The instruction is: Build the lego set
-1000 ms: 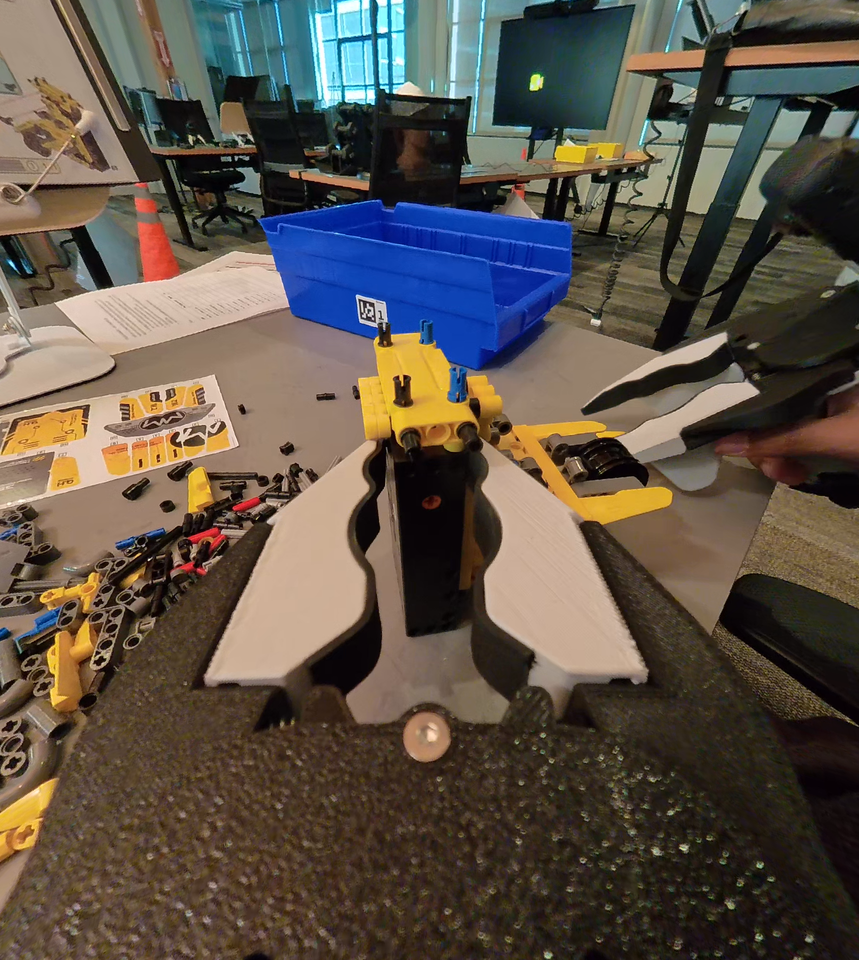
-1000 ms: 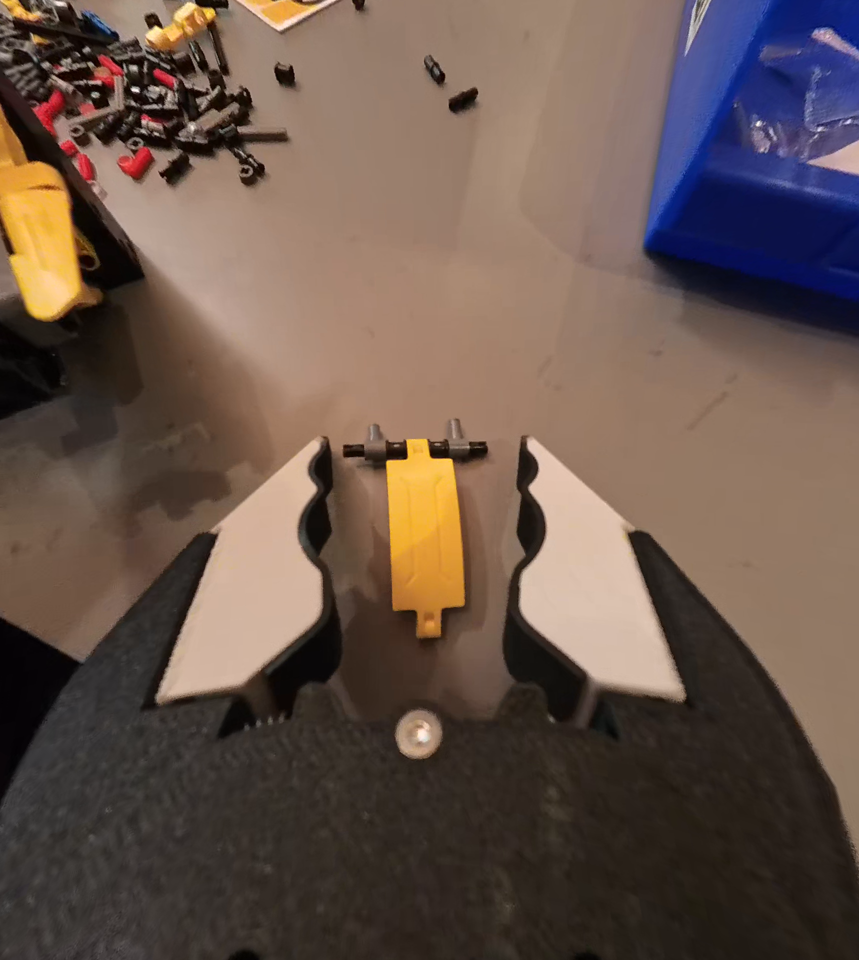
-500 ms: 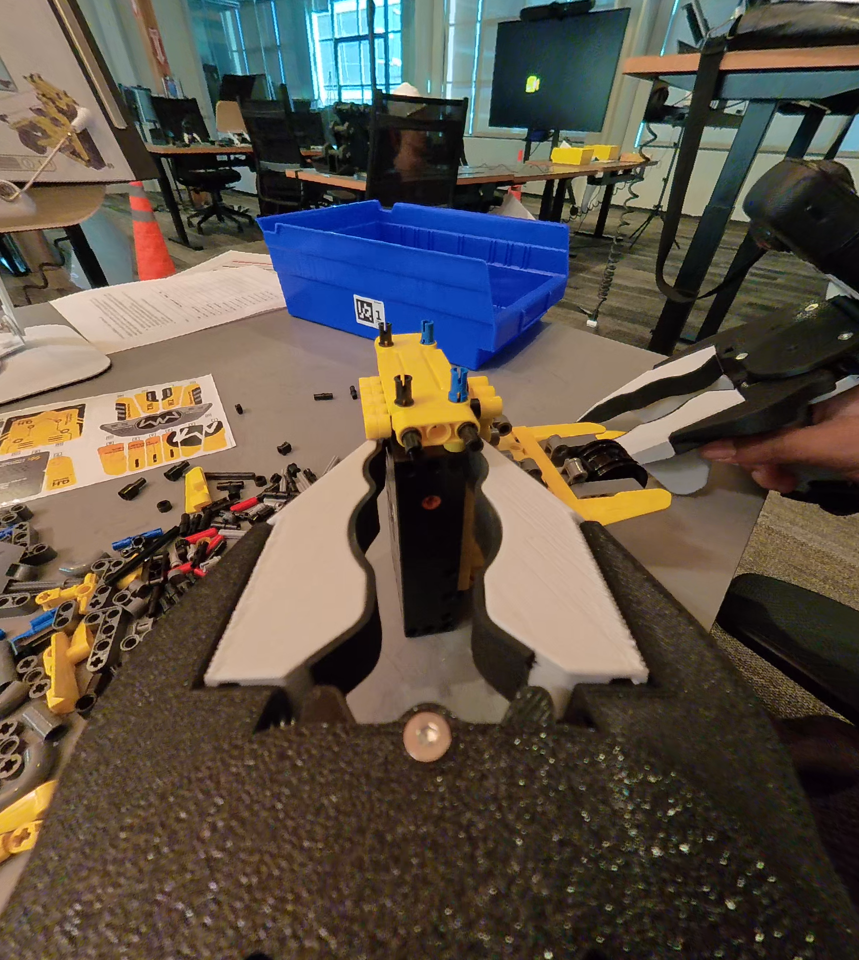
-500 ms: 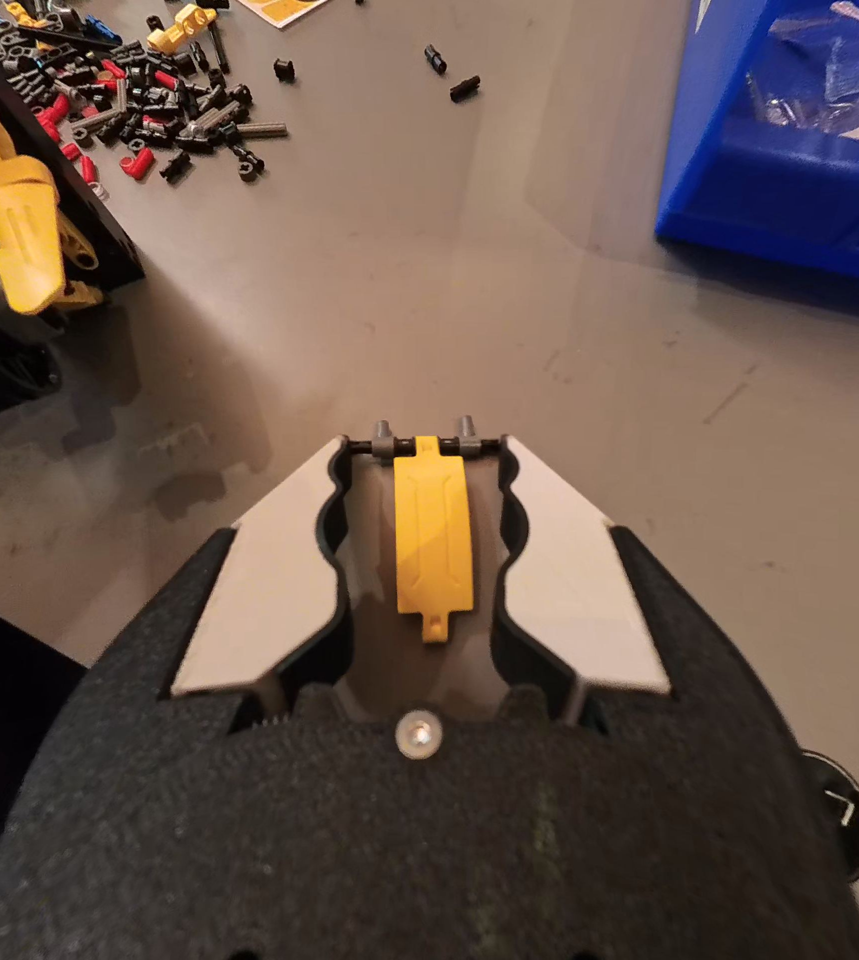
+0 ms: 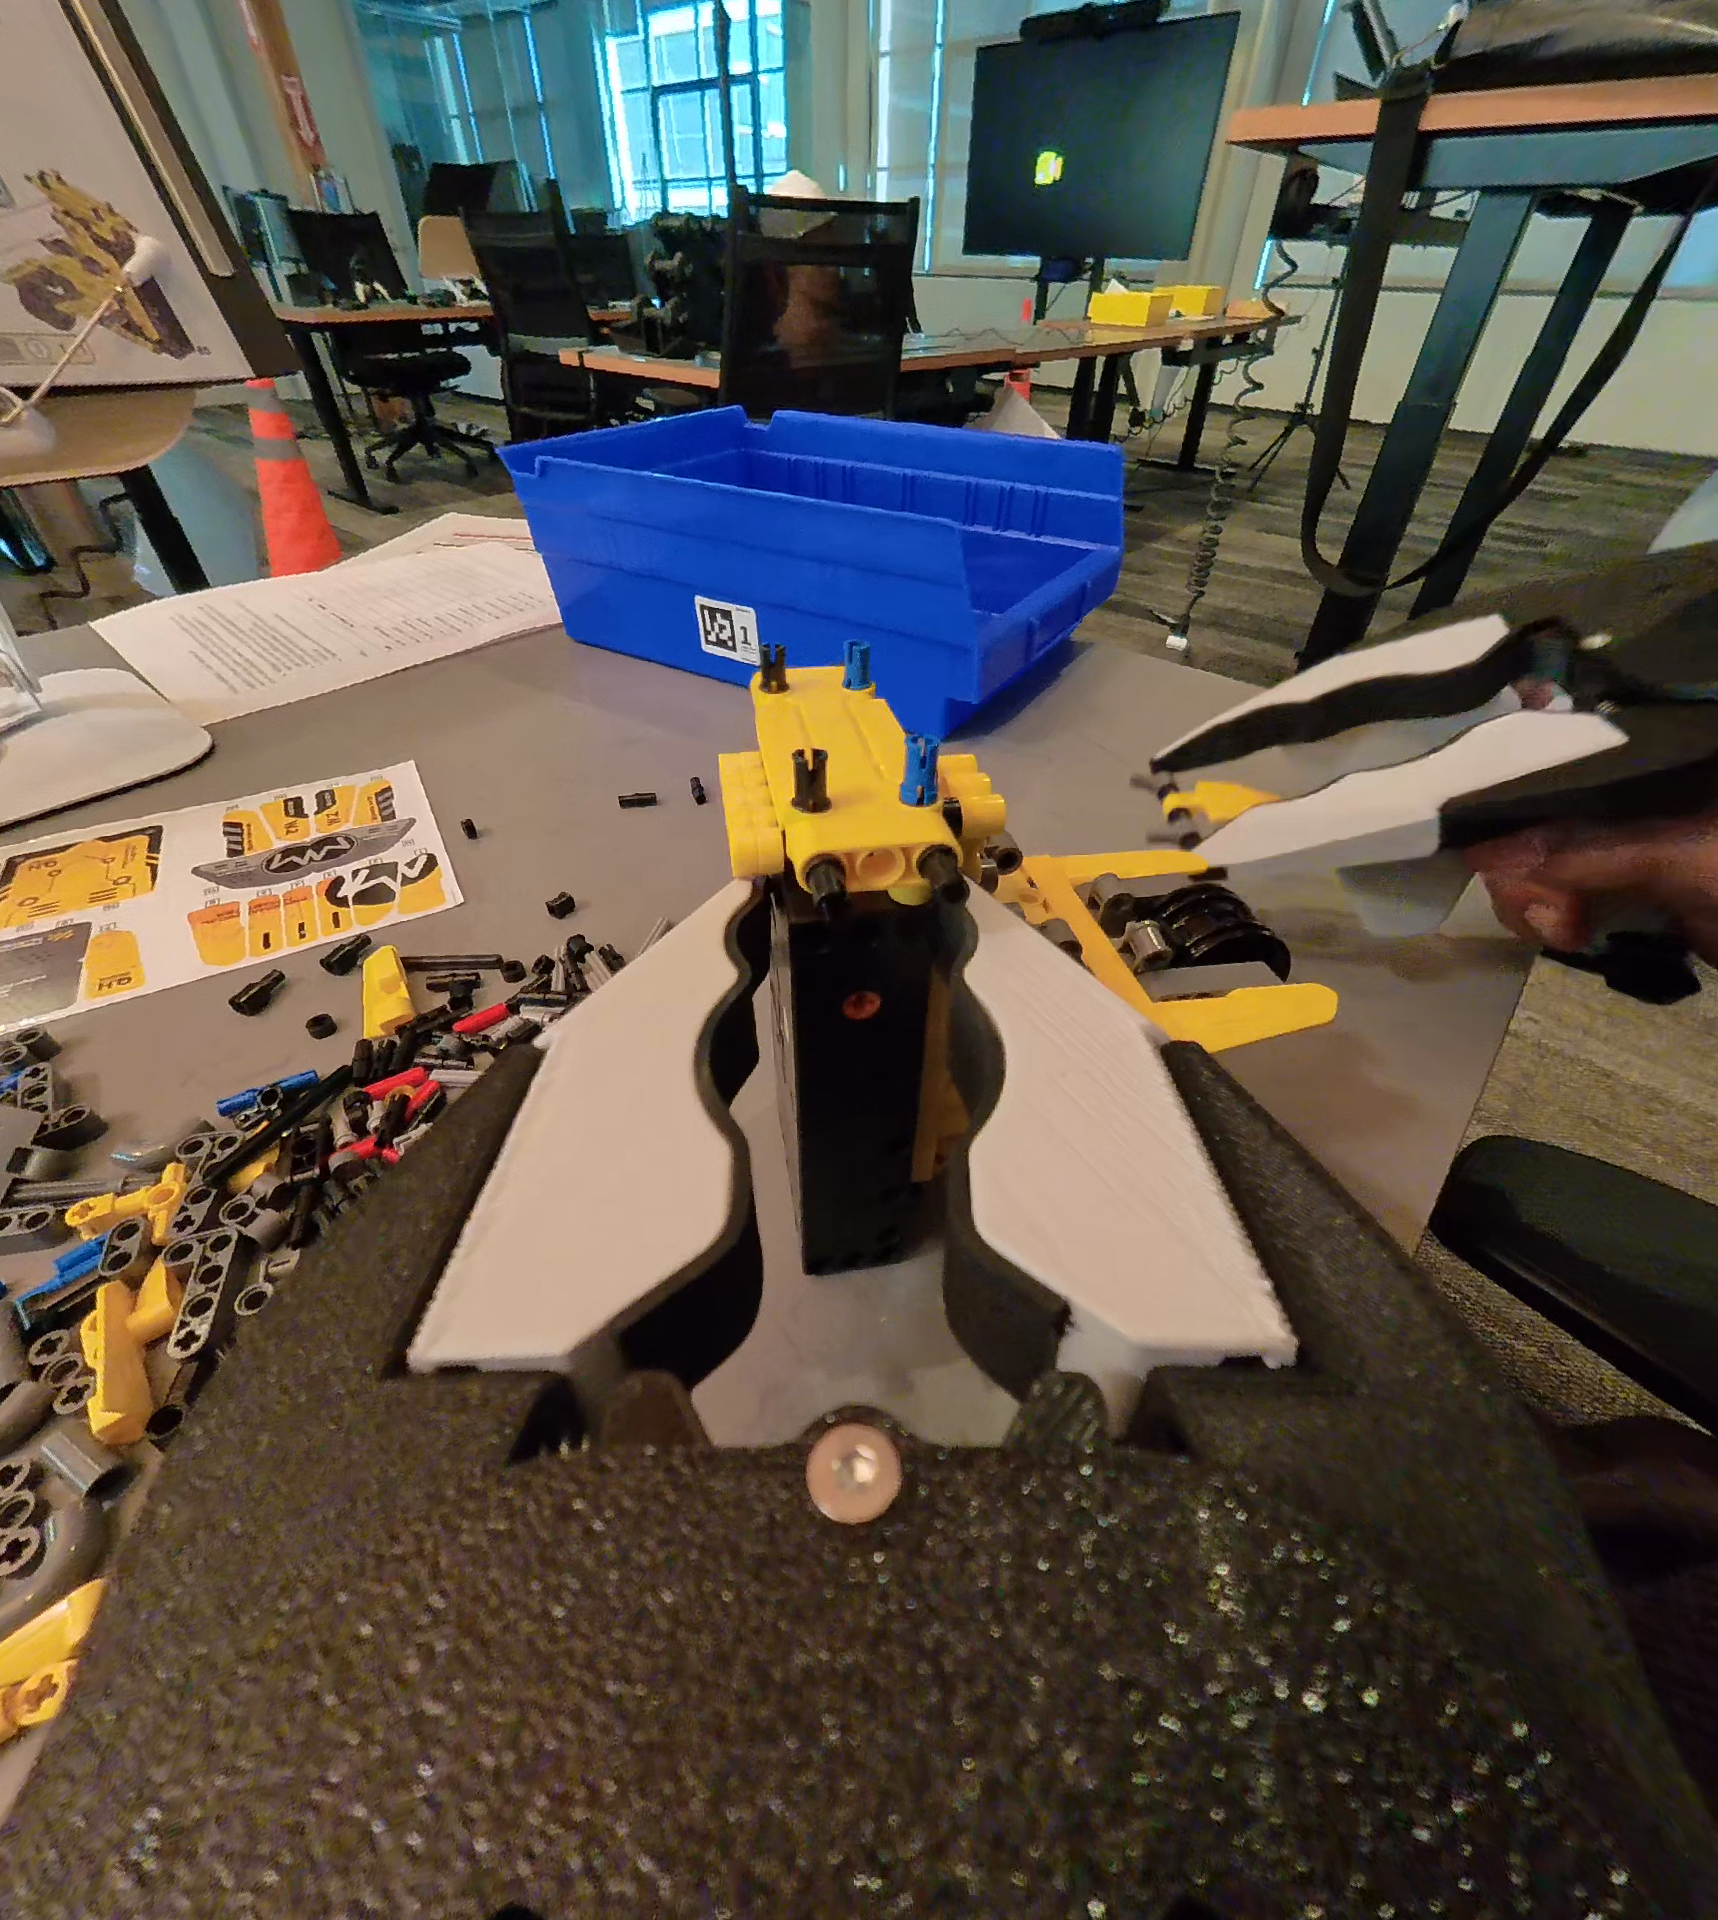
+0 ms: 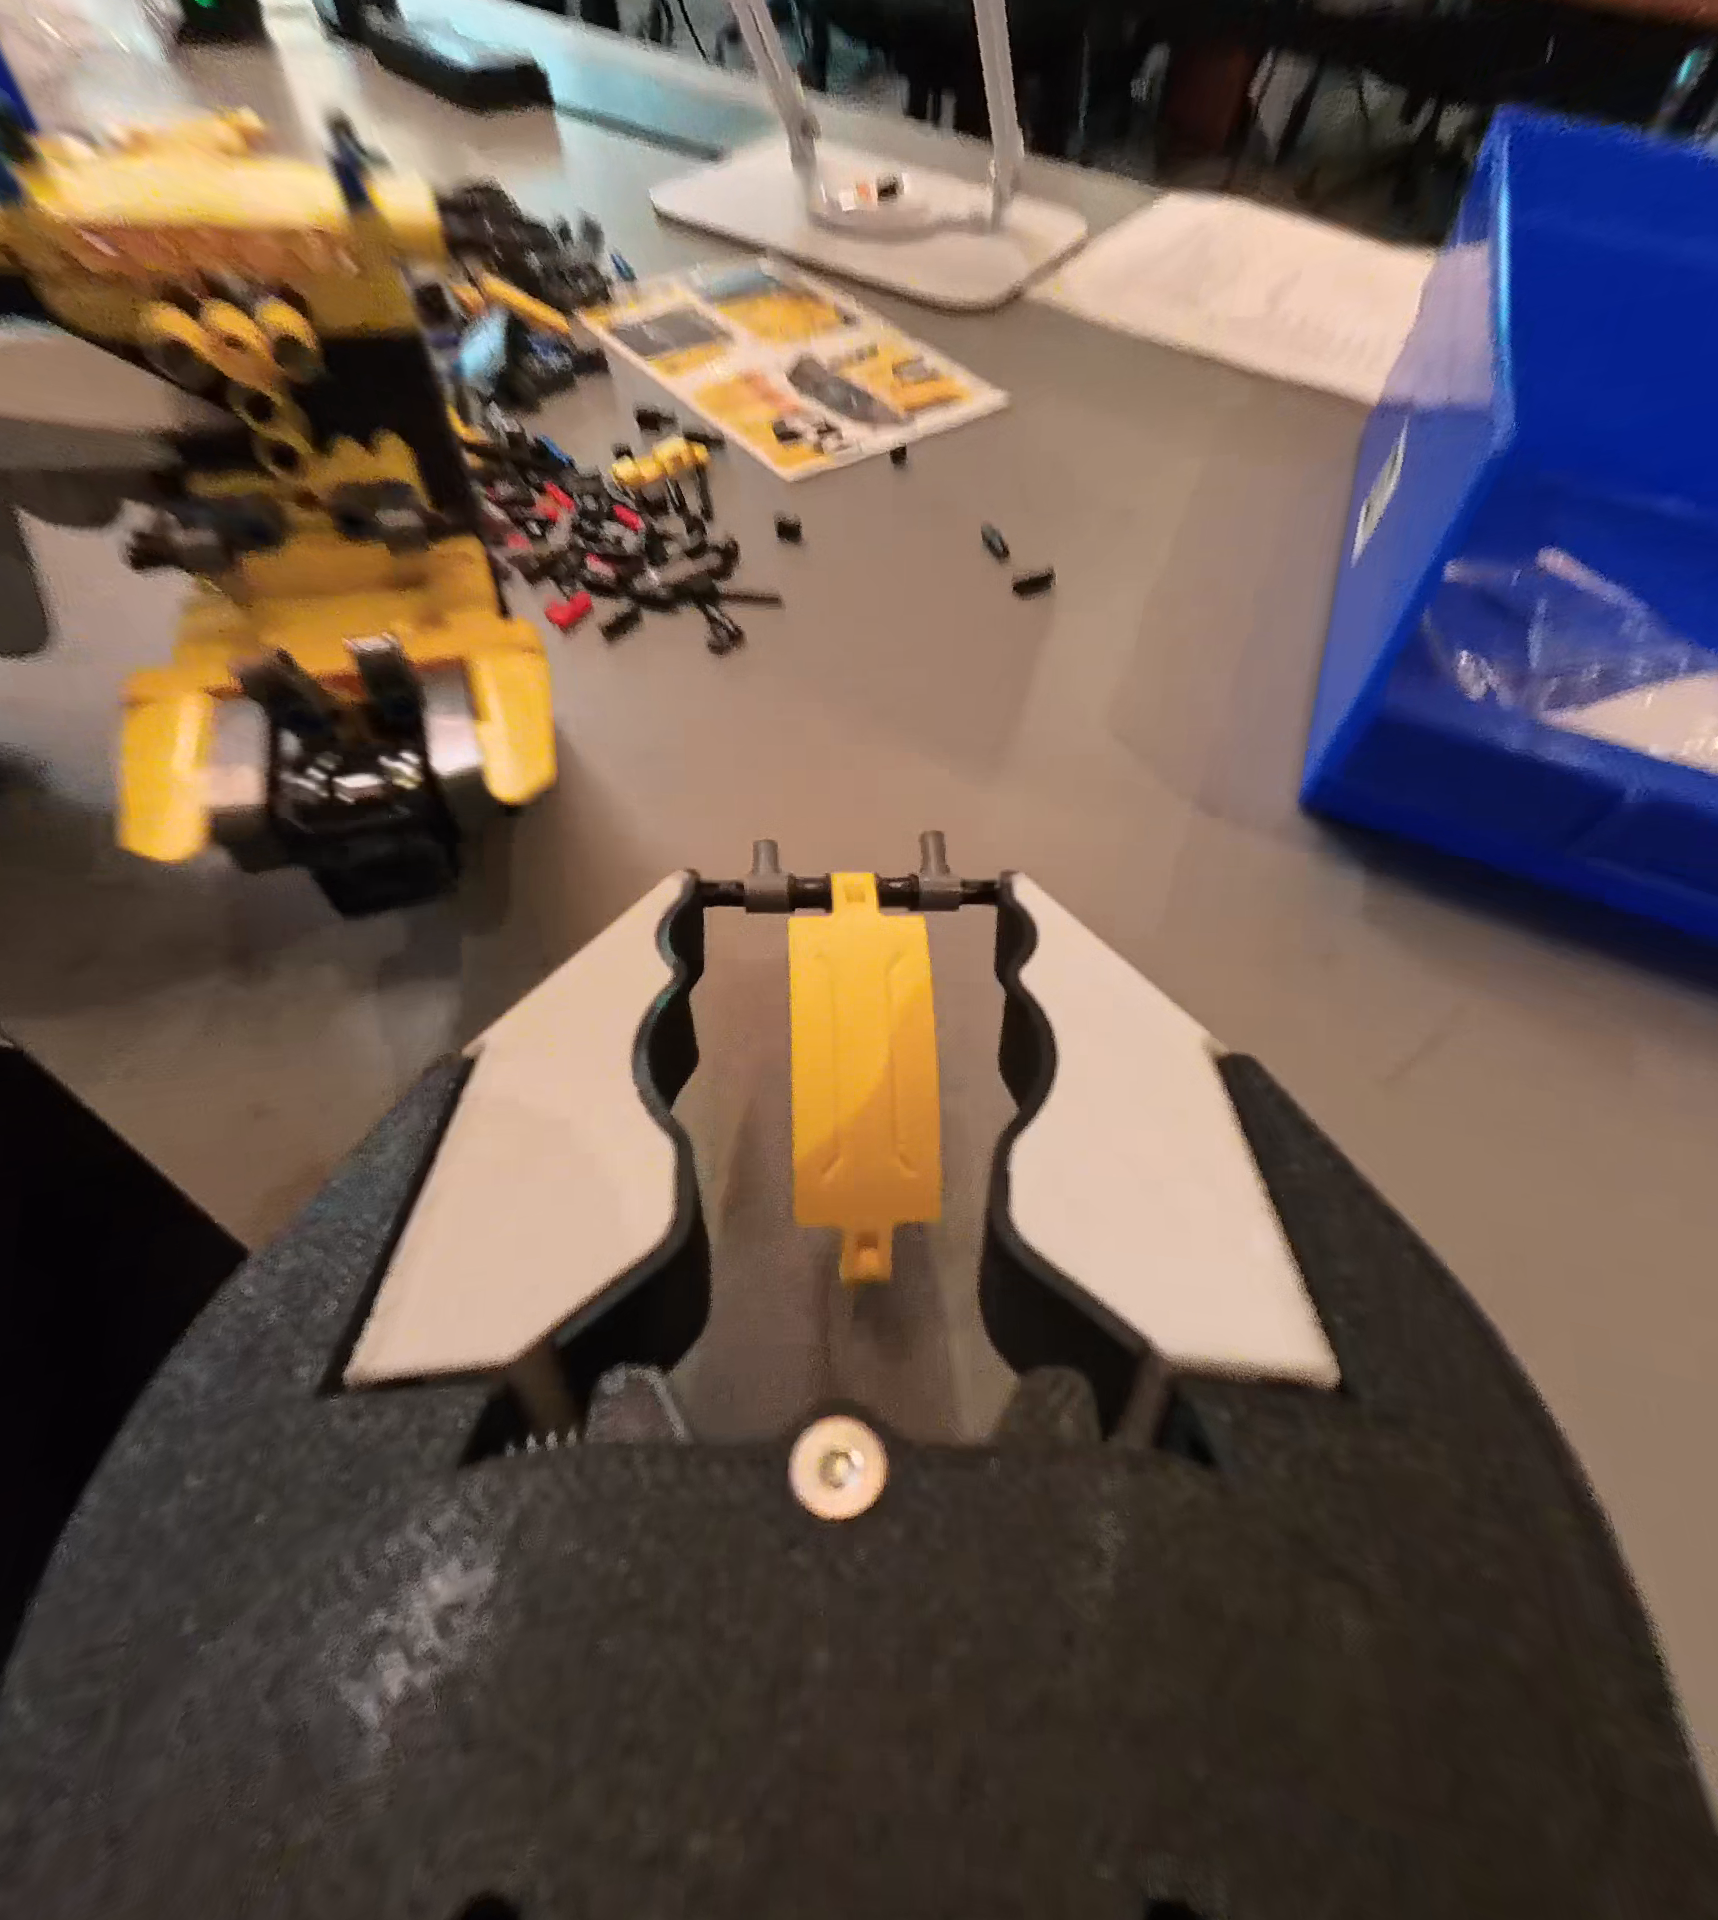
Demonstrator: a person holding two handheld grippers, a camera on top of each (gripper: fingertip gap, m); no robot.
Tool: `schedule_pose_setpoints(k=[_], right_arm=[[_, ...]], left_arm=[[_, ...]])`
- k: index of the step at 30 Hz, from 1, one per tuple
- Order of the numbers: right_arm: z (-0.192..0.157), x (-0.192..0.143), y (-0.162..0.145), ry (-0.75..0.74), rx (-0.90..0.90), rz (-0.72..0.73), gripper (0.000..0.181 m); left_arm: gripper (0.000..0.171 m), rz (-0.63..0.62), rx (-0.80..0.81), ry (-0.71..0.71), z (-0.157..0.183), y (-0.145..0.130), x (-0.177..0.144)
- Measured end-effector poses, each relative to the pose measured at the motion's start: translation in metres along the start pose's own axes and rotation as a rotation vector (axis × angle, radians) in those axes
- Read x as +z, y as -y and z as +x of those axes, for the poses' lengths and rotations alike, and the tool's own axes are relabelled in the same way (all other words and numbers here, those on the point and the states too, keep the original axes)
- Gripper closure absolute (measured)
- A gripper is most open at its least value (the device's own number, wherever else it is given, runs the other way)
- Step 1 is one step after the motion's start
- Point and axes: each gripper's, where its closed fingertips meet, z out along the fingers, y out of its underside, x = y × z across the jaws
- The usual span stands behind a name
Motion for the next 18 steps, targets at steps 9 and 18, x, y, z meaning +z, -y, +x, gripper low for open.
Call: schedule_pose_setpoints(k=[9,18], right_arm=[[-0.069,-0.004,0.084,0.332,0.128,0.146,0.126],[-0.099,0.029,0.098,0.454,0.145,0.086,0.126]], left_arm=[[0.142,-0.001,-0.026,0.002,-0.003,0.0,0.001],[0.142,0.0,-0.051,-0.012,-0.004,0.0,0.001]])
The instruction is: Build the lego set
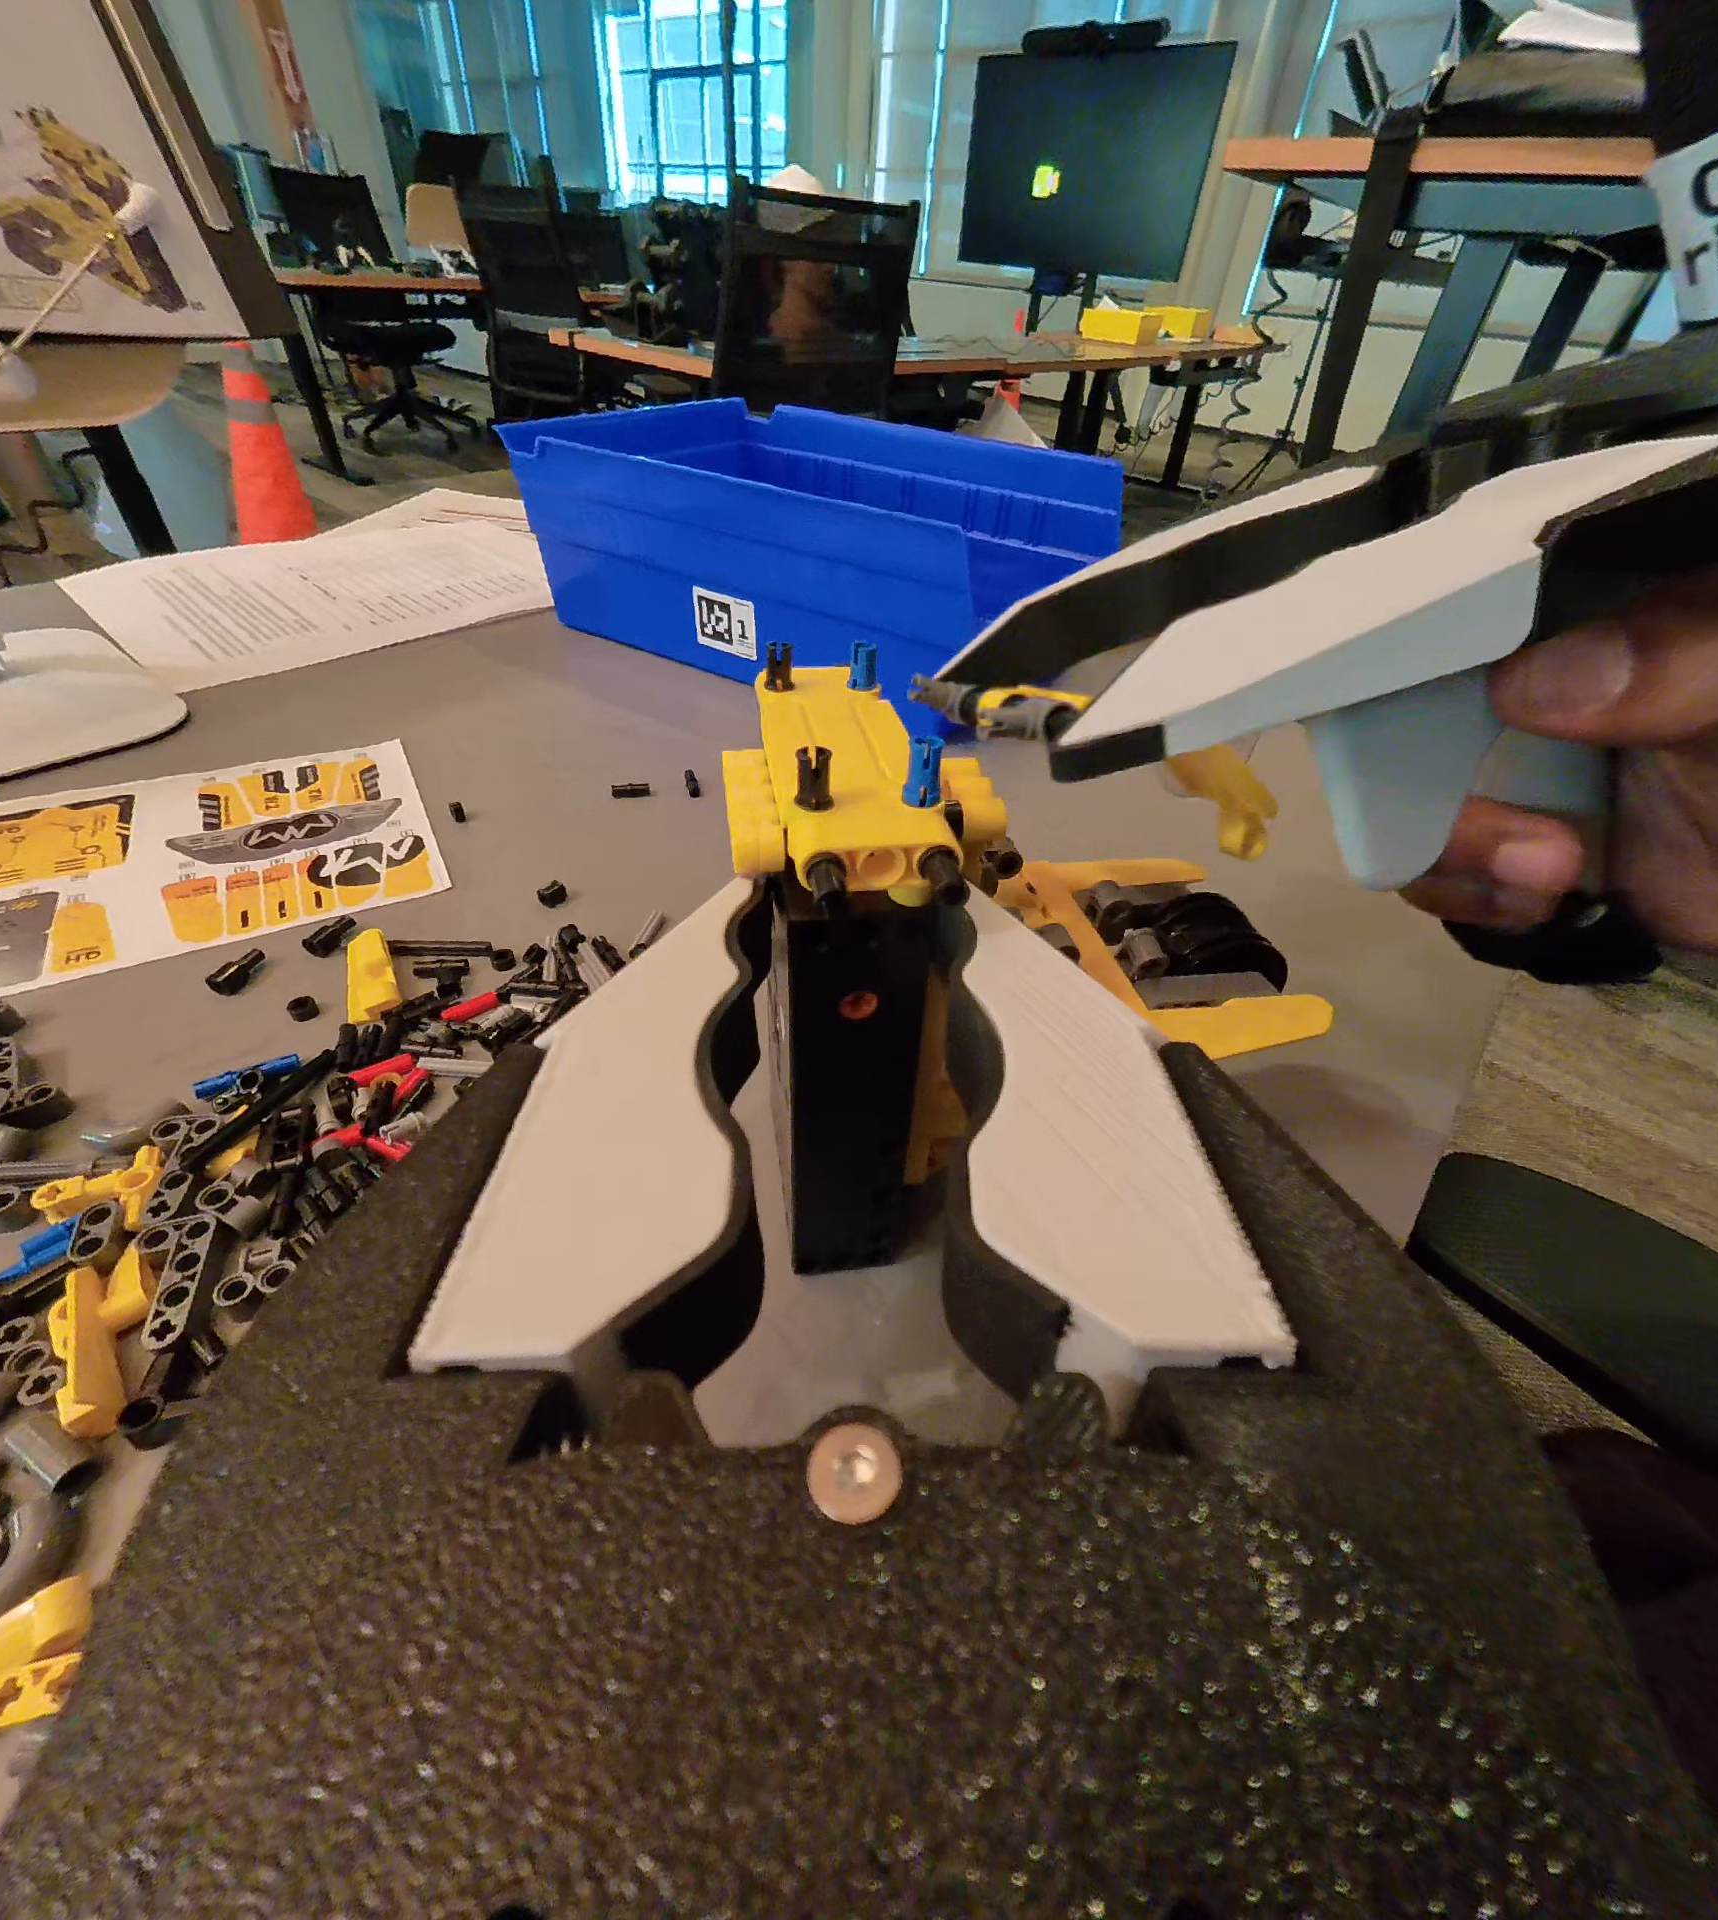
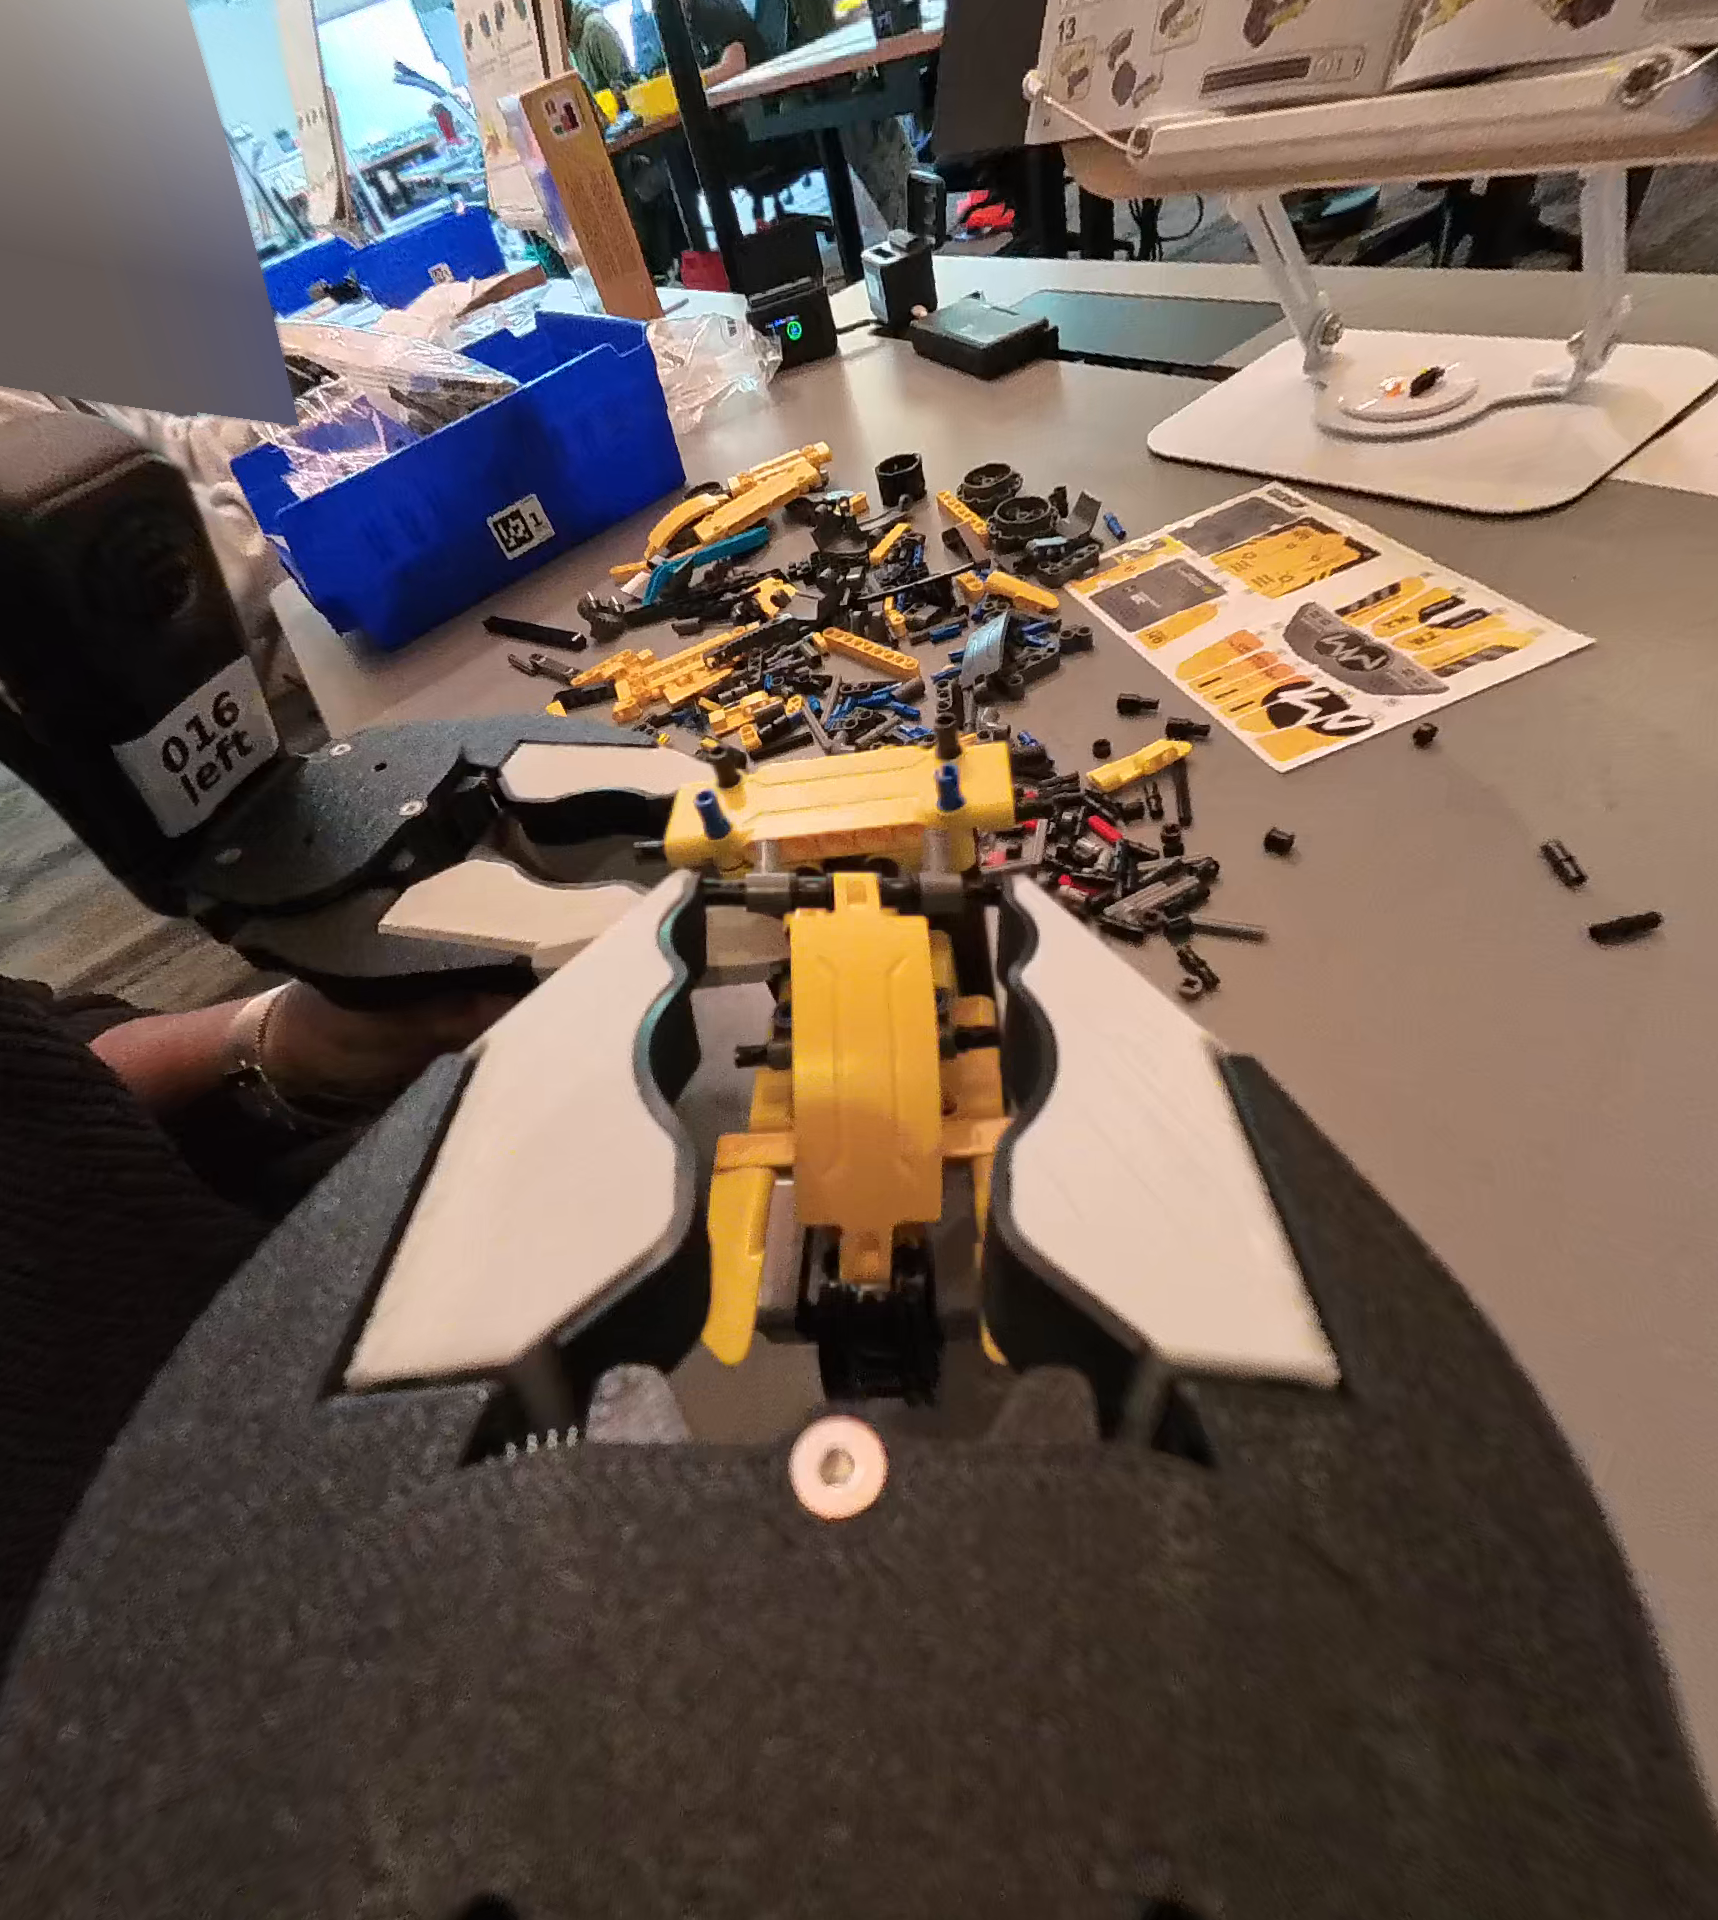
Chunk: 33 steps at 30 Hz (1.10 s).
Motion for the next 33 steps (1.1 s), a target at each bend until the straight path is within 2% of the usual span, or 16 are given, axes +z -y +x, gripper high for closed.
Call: schedule_pose_setpoints(k=[6,17,33], right_arm=[[-0.0007,0.0042,-0.0044,-0.037,-0.013,-0.047,0.126],[-0.0009,0.0037,-0.0068,-0.135,-0.161,-0.174,0.126],[-0.0015,0.0049,-0.0061,-0.056,-0.146,-0.188,0.126]], left_arm=[[0.142,0.003,0.031,0.032,0.0007,0.0005,0.0011],[0.141,0.007,0.099,0.082,0.003,0.001,0.0012],[0.142,0.005,0.075,0.066,0.0028,0.0011,0.0013]])
